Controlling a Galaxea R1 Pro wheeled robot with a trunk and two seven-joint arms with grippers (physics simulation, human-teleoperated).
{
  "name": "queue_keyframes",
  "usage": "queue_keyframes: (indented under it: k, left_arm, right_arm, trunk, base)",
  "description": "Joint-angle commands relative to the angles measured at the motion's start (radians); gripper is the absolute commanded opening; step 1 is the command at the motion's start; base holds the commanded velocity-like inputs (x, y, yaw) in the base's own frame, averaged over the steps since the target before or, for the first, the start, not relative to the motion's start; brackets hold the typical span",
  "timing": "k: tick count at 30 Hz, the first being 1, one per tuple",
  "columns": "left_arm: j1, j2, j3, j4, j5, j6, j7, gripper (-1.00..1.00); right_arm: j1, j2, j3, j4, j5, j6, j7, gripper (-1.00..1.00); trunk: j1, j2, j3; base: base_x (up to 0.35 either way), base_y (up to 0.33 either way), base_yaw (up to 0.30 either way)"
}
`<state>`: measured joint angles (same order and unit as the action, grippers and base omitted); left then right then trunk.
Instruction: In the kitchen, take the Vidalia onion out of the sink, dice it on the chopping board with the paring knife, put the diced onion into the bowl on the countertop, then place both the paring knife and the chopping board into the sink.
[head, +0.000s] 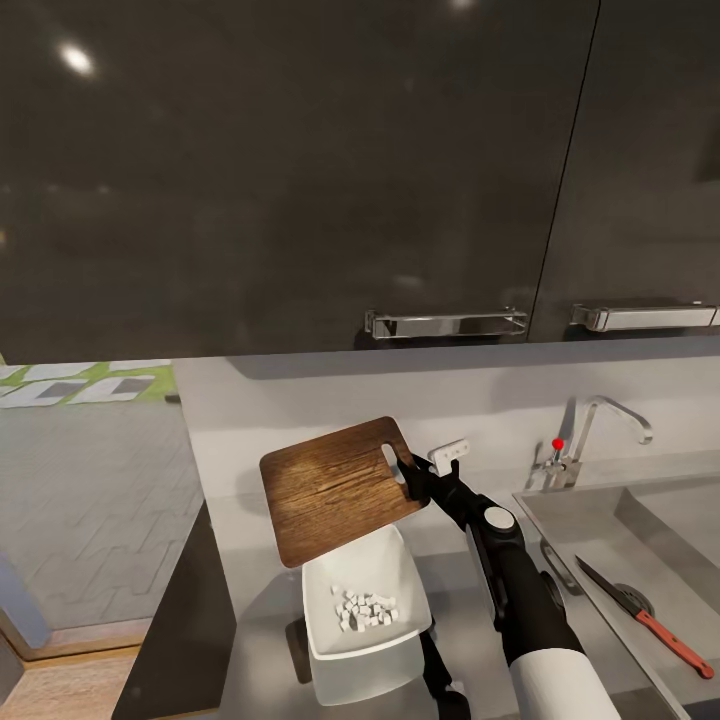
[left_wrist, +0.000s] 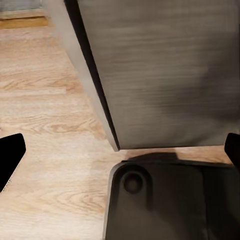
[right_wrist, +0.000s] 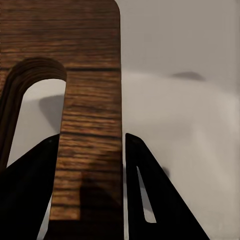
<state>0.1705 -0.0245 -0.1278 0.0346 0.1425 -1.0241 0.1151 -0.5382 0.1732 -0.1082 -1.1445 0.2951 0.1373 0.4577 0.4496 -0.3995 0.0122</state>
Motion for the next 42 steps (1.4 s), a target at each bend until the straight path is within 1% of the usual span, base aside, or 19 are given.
queue_keyframes:
  k: [1, 3, 12, 16, 19, 22, 25, 39, 40, 42]
  left_arm:
    - [0.000, 0.000, -0.010, 0.015, 0.006, -0.023, 0.005, 1.00]
    - [0.010, 0.001, -0.010, 0.031, 0.005, -0.023, 0.005, 1.00]
    - [0.112, 0.003, -0.010, 0.037, 0.002, -0.023, 0.005, 1.00]
    - [0.154, 0.003, -0.010, 0.019, 0.001, -0.023, 0.005, 1.00]
    - [0.176, 0.003, -0.010, -0.001, 0.000, -0.023, 0.005, 1.00]
    - [0.183, 0.005, -0.007, -0.038, 0.001, -0.023, 0.006, 1.00]
    - [0.184, 0.005, -0.005, -0.054, 0.002, -0.023, 0.009, 1.00]
    - [0.179, -0.003, -0.002, -0.059, 0.006, -0.023, 0.012, 1.00]
    - [0.179, -0.004, -0.003, -0.059, 0.006, -0.016, 0.012, 1.00]
    - [0.179, -0.004, -0.002, -0.061, 0.006, 0.038, 0.012, 1.00]
  right_arm:
    - [0.000, 0.001, -0.004, -0.001, 0.006, 0.004, 0.008, -1.00]
    - [0.000, 0.001, -0.004, -0.001, 0.006, 0.004, 0.008, -1.00]
    - [0.000, 0.001, -0.004, -0.001, 0.006, 0.004, 0.007, -1.00]
    - [0.000, 0.001, -0.004, 0.004, 0.006, 0.004, 0.007, -1.00]
    - [0.000, 0.001, -0.004, 0.010, 0.006, 0.004, 0.007, -1.00]
    - [0.000, 0.001, -0.004, 0.012, 0.006, 0.004, 0.007, -1.00]
    - [0.000, 0.001, -0.004, 0.013, 0.006, 0.004, 0.007, -1.00]
    - [0.000, 0.001, -0.002, 0.014, 0.006, 0.004, 0.007, -1.00]
    - [0.000, 0.001, -0.002, 0.014, 0.006, 0.004, 0.007, -1.00]
    - [0.000, 0.001, -0.002, 0.014, 0.006, 0.004, 0.007, -1.00]
  trunk:
    - [0.000, -0.001, 0.000]
    - [0.000, -0.001, 0.000]
    - [0.000, -0.001, 0.000]
    - [0.000, -0.001, 0.000]
    - [0.000, -0.001, 0.000]
    - [0.000, -0.001, 0.000]
    - [0.000, -0.001, 0.000]
    - [0.000, -0.001, 0.000]
    - [0.000, -0.001, 0.000]
    - [0.000, -0.001, 0.000]
  base:
    - [0.000, 0.000, 0.000]
    - [0.000, 0.000, 0.000]
    - [0.000, 0.000, 0.000]
    - [0.000, 0.000, 0.000]
    - [0.000, 0.000, 0.000]
    - [0.000, 0.000, 0.000]
    - [0.000, 0.000, 0.000]
    - [0.000, 0.000, 0.000]
    - [0.000, 0.000, 0.000]
    - [0.000, 0.000, 0.000]
